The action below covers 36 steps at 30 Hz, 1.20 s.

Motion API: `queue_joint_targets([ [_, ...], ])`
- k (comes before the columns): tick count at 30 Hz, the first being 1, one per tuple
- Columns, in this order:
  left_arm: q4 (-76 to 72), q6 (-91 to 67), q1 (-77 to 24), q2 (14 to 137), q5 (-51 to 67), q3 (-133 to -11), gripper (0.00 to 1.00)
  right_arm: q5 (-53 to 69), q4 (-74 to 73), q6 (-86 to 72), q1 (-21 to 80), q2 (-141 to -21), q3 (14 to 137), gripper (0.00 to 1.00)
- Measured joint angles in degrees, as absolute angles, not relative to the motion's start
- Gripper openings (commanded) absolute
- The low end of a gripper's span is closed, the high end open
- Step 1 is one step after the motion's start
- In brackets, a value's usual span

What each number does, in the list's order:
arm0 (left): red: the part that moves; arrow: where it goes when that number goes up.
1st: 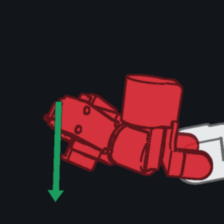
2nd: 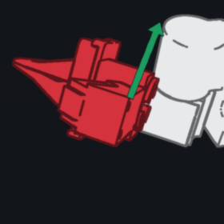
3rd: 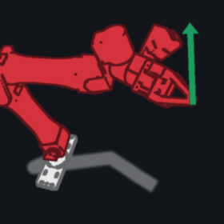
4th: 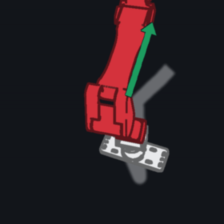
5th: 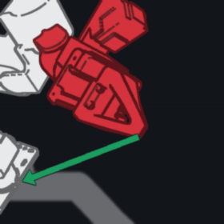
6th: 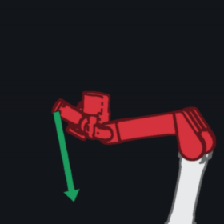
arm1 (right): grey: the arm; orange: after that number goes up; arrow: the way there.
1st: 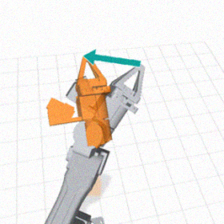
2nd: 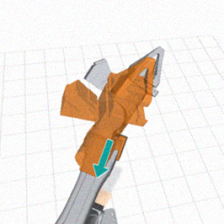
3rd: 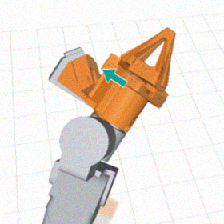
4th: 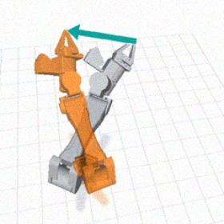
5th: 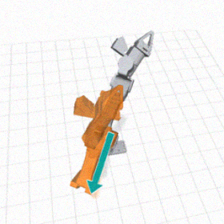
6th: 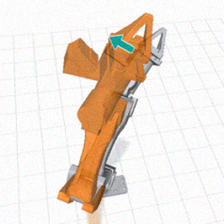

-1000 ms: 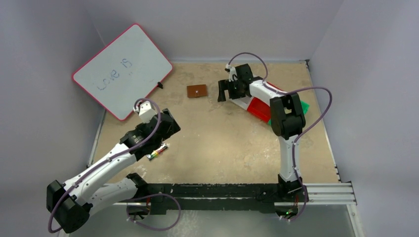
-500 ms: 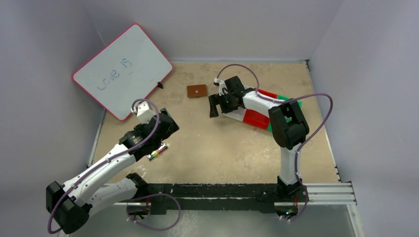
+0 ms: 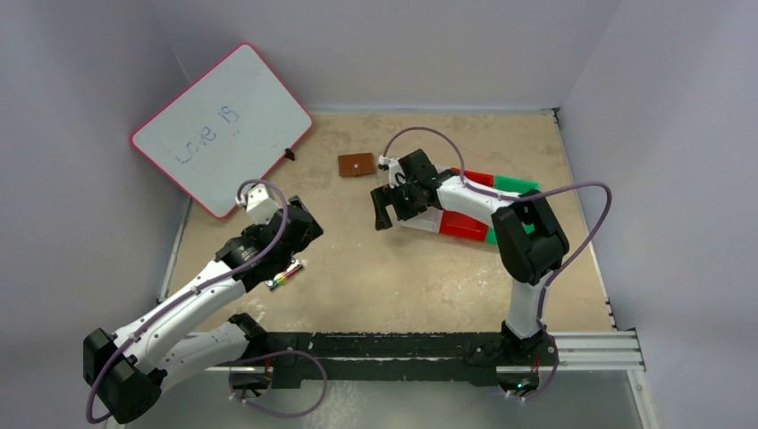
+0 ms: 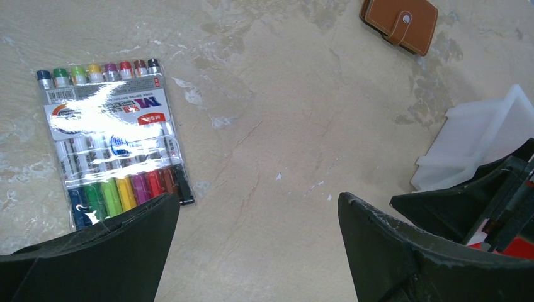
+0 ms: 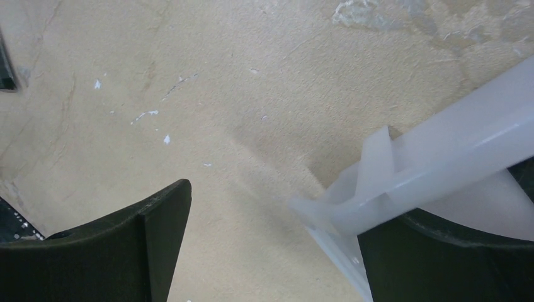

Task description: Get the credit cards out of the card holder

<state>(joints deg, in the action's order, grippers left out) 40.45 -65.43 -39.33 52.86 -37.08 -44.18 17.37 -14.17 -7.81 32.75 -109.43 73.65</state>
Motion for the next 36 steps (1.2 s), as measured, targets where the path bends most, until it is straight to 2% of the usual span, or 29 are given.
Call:
queue_joint_targets([
  [6, 40.45, -65.43, -39.33, 52.86, -37.15, -44.18, 0.97, 13.87, -16.03, -7.94, 32.91, -106.17, 74.52, 0.99],
  [14, 41.63, -65.65, -39.33, 52.16, -38.59, -44.18, 0.97, 3.22, -19.46, -9.85, 32.95, -101.49, 80.64, 0.99],
  [20, 43.20, -67.09, -39.33, 49.63, -41.25, -44.38, 0.97, -0.58, -19.42, -10.37, 32.95, -102.50, 87.31, 0.94],
  [28, 47.29, -68.31, -39.33, 46.13, -44.01, -45.23, 0.97, -1.76, -16.23, -10.15, 32.95, -119.55, 107.61, 0.91],
  [33, 49.06, -68.36, -39.33, 43.03, -44.21, -45.23, 0.97, -2.09, -16.93, -8.36, 32.95, -134.69, 123.20, 0.91],
  [36, 49.45, -68.36, -39.33, 41.78, -44.18, -45.23, 0.97, -2.00, -17.23, -6.79, 32.95, -142.15, 130.26, 0.94],
])
